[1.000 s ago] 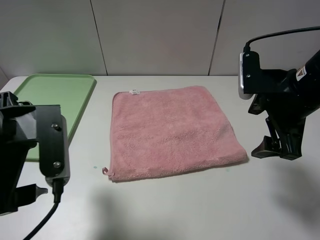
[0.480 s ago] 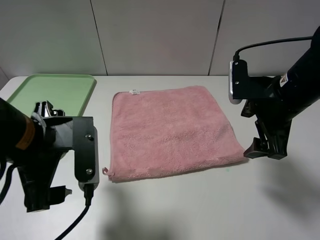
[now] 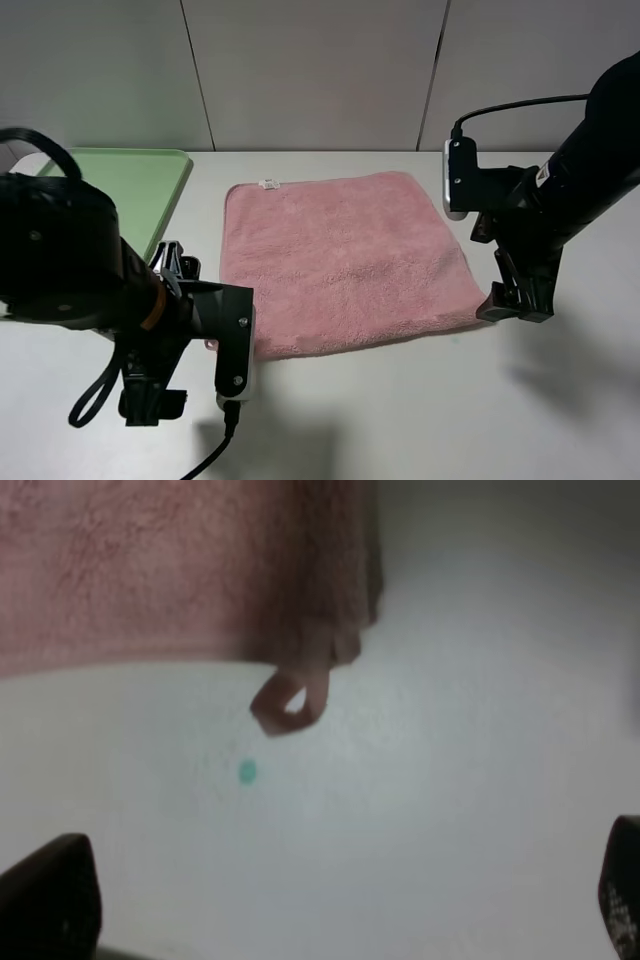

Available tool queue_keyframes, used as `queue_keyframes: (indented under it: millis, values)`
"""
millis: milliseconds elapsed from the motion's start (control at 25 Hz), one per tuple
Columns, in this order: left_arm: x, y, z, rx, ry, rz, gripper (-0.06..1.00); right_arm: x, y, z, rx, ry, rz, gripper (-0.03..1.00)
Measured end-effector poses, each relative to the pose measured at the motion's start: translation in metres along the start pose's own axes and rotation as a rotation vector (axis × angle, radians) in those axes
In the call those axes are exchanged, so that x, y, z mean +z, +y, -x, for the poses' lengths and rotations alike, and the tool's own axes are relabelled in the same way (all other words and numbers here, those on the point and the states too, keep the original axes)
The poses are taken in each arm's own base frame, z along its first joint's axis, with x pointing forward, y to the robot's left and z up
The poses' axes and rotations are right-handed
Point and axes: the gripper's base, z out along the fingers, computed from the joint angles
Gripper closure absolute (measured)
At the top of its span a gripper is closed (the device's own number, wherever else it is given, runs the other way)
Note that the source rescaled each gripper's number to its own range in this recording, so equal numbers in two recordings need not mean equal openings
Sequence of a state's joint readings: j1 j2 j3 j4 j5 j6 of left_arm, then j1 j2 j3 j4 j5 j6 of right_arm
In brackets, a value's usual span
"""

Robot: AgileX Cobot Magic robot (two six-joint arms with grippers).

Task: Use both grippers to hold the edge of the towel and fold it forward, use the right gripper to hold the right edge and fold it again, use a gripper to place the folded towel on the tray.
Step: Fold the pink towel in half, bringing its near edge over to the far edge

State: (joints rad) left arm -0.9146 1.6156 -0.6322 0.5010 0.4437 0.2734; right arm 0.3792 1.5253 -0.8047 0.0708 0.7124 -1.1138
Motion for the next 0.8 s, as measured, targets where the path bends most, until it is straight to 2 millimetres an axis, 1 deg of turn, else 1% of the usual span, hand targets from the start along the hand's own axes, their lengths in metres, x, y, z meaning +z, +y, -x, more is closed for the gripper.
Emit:
queue_keyframes:
  millis: [80, 240, 360, 680, 800]
  values:
    - [0.009, -0.001, 0.004, 0.018, -0.016, -0.007, -0.06, 0.002, 0.001, -0.001, -0.003, -0.003, -0.005, -0.03]
    - [0.02, -0.003, 0.01, 0.026, -0.059, -0.015, -0.05, 0.004, 0.003, -0.001, -0.007, -0.005, -0.006, -0.03]
    - [0.026, -0.004, 0.014, 0.025, -0.082, -0.02, -0.05, 0.004, 0.003, -0.001, -0.006, -0.007, -0.006, -0.03]
    - [0.035, 0.004, 0.029, 0.024, -0.129, -0.009, -0.03, 0.004, 0.002, 0.0, 0.01, -0.022, -0.007, -0.03]
    - [0.041, 0.003, 0.03, 0.042, -0.124, -0.016, -0.02, 0.004, 0.003, 0.0, 0.015, -0.026, -0.005, -0.03]
